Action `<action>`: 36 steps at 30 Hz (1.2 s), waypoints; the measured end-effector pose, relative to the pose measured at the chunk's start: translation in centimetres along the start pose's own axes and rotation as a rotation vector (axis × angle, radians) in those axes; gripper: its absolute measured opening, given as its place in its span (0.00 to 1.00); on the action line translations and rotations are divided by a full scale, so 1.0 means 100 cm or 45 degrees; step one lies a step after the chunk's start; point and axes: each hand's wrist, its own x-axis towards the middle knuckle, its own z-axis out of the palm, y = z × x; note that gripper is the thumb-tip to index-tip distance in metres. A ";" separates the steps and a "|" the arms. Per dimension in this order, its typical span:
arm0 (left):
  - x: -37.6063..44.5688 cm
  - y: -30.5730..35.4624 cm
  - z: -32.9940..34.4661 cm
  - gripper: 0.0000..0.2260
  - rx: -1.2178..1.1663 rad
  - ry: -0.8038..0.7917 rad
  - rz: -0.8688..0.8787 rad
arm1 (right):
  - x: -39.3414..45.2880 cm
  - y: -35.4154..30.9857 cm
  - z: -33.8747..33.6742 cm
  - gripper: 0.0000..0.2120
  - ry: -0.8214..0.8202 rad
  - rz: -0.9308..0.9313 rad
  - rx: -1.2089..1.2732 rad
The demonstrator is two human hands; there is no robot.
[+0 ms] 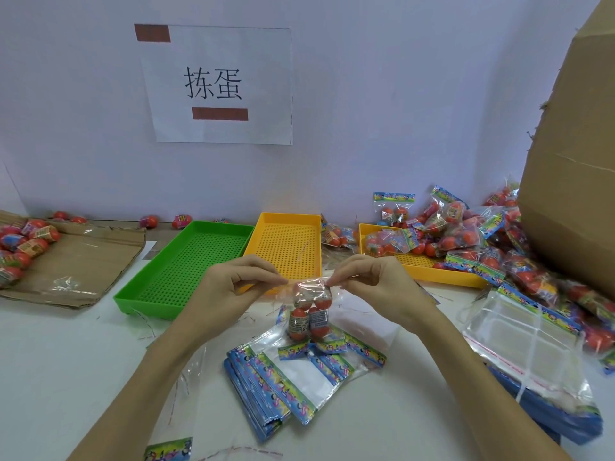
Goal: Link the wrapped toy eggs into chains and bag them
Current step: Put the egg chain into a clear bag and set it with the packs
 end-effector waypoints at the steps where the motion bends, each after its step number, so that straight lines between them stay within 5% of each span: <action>1: 0.000 0.000 -0.001 0.09 0.011 -0.017 -0.007 | 0.001 0.000 0.000 0.12 0.001 -0.012 -0.052; 6: 0.000 0.002 -0.008 0.20 -0.091 -0.109 -0.177 | 0.001 -0.002 -0.003 0.18 -0.025 -0.057 -0.166; 11: 0.002 0.005 -0.009 0.08 -0.220 0.041 -0.190 | 0.001 -0.009 0.001 0.22 -0.038 -0.125 -0.146; 13: 0.004 0.008 -0.002 0.13 -0.241 0.087 -0.231 | 0.000 -0.015 0.005 0.24 -0.067 -0.171 -0.100; 18: 0.002 0.009 0.018 0.10 -0.343 -0.197 -0.397 | -0.002 -0.020 0.015 0.20 -0.096 -0.239 -0.004; 22: 0.003 0.008 0.024 0.10 -0.517 0.096 -0.457 | -0.001 -0.017 0.015 0.07 -0.020 0.071 0.269; 26: 0.005 0.010 0.034 0.09 -0.796 0.378 -0.623 | 0.000 -0.012 0.015 0.17 -0.075 0.269 0.178; 29: 0.004 0.013 0.036 0.07 -0.906 0.337 -0.673 | 0.002 -0.007 0.019 0.06 0.084 0.206 0.120; 36: 0.002 0.009 0.040 0.11 -0.793 0.308 -0.621 | 0.004 -0.005 0.018 0.06 0.156 0.030 -0.056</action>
